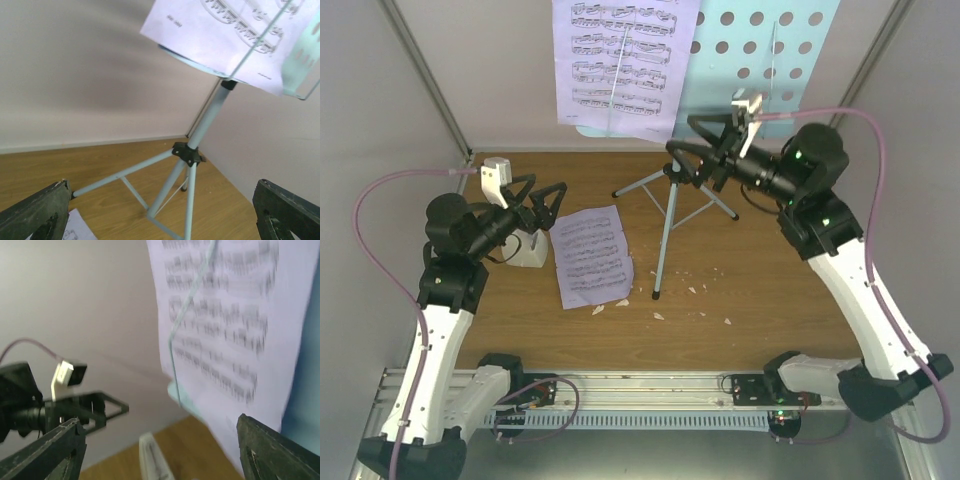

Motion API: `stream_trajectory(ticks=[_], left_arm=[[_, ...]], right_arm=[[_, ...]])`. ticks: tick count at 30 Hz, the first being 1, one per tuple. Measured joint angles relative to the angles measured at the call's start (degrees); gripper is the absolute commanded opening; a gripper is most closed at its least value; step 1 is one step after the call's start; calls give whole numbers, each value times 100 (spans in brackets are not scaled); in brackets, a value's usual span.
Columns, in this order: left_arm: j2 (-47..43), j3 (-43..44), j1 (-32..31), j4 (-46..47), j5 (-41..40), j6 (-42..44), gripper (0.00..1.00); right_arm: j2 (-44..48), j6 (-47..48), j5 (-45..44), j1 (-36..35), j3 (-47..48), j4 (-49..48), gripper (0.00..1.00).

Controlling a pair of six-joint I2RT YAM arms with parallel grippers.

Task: Pack up the instrument practice props

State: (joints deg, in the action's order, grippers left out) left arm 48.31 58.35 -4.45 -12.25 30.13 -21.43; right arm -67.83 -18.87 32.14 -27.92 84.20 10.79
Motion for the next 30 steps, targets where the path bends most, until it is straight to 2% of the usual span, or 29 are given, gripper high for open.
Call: stream_trajectory(ticks=[3,8,16,27,30], left_arm=[[-20,39,0,44,195,81,99],[-22,101,0,7,866,398,98],[-109,535,0,-227,1322,848,97],[-9,476,-39,-168,2011,798,94],[125,603,-136,-168,2094,796,93]], right_arm=[[-540,66,170,96,1021,105,77],[-1266,-28,380,361,1753,245,74],[-1624,-380,417,710,2017,232,66],[-1985,-737,538,719,2376,-330,49],[-2118,-758,568,691,2465,-437,46]])
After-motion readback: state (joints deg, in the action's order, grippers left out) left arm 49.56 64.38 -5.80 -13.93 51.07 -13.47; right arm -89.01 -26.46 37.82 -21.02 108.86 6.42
